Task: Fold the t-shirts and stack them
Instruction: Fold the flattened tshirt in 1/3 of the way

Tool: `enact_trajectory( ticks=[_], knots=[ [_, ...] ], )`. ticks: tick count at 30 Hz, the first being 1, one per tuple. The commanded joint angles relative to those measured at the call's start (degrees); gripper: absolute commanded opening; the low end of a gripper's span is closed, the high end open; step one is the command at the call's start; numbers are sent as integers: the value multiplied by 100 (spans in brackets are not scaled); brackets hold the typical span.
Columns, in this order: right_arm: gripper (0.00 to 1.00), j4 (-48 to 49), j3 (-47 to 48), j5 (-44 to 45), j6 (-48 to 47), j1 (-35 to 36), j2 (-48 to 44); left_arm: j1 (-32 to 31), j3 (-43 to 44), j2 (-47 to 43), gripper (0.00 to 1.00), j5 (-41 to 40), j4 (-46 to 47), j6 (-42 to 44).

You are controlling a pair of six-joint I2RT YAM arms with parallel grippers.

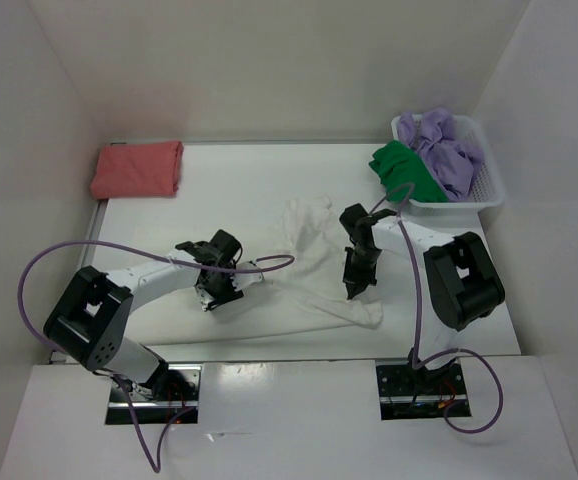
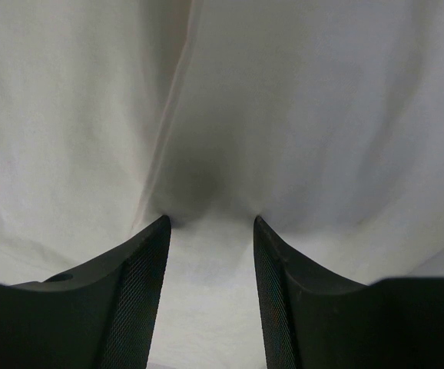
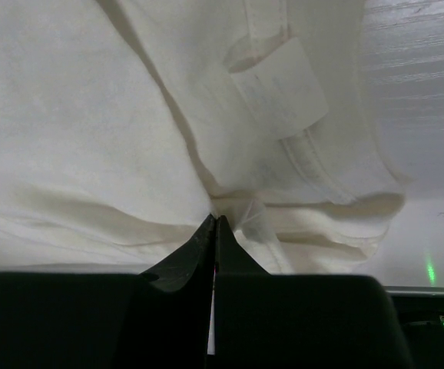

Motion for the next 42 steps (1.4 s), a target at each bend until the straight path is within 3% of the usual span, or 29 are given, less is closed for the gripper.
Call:
enact_trajectory(
  ticks=[1, 9, 33, 36, 37, 38, 40, 42],
  knots=[
    [0, -61, -36, 37, -33, 45, -246, 11, -164, 292, 55, 51, 49, -48],
    [0, -272, 649, 880, 73, -139, -193, 11, -164, 292, 55, 51, 49, -48],
    [4, 115, 1309, 1171, -331, -474, 624, 11, -164, 345, 55, 51, 49, -48],
    [14, 115, 1361, 1109, -393, -474, 685, 11, -164, 345, 55, 51, 49, -48],
    [31, 63, 1361, 1109, -393, -474, 685, 11, -164, 345, 55, 51, 49, -48],
    [37, -25, 1361, 1109, -393, -474, 633, 11, -164, 345, 55, 51, 49, -101],
    [47, -174, 1230, 1109, -192, -474, 248, 11, -164, 345, 55, 51, 49, -101],
    [52, -341, 1020, 1222, 256, -474, -461, 11, -86, 162, 56, 51, -13, -101]
  ],
)
